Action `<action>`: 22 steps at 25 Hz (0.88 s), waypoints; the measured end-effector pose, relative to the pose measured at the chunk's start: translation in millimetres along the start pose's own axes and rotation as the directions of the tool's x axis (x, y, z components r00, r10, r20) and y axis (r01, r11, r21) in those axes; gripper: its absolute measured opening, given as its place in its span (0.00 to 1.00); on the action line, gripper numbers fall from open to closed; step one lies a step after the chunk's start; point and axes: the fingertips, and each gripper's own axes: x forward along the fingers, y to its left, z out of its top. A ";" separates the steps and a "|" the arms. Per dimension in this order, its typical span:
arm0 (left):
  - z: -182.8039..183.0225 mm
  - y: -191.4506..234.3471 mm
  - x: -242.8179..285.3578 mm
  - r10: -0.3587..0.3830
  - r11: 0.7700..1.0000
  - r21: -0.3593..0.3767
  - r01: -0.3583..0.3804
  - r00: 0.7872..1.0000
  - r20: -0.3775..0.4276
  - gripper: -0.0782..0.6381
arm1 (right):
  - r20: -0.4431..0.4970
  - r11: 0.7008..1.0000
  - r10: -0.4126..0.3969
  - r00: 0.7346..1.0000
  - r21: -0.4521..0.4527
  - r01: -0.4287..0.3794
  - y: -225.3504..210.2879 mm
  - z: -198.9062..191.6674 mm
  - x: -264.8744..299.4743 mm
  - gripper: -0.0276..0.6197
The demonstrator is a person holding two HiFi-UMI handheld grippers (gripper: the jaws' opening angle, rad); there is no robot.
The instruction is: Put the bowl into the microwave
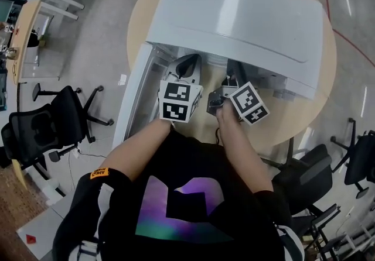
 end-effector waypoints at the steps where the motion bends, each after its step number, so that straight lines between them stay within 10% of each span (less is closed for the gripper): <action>1: 0.5 -3.9 -3.1 -0.005 1.000 -0.003 0.005 1.000 0.005 0.18 | -0.011 0.999 0.002 1.000 -0.037 -0.002 2.4 -0.3 -7.8 0.14; 7: 1.0 -37.4 -31.8 -0.051 0.999 -0.014 0.052 0.998 0.037 0.17 | -0.112 0.935 0.102 0.988 -0.328 -0.134 38.2 -5.0 -62.2 0.14; 17: 7.0 -123.1 -102.1 -0.114 0.993 -0.015 0.117 0.983 0.143 0.17 | -0.192 0.646 0.155 0.969 -0.722 -0.246 73.9 13.9 -184.4 0.07; 22: 4.0 -160.2 -137.5 -0.114 0.993 -0.016 0.119 0.977 0.181 0.17 | -0.183 0.615 0.194 0.964 -0.743 -0.265 70.0 25.1 -228.2 0.07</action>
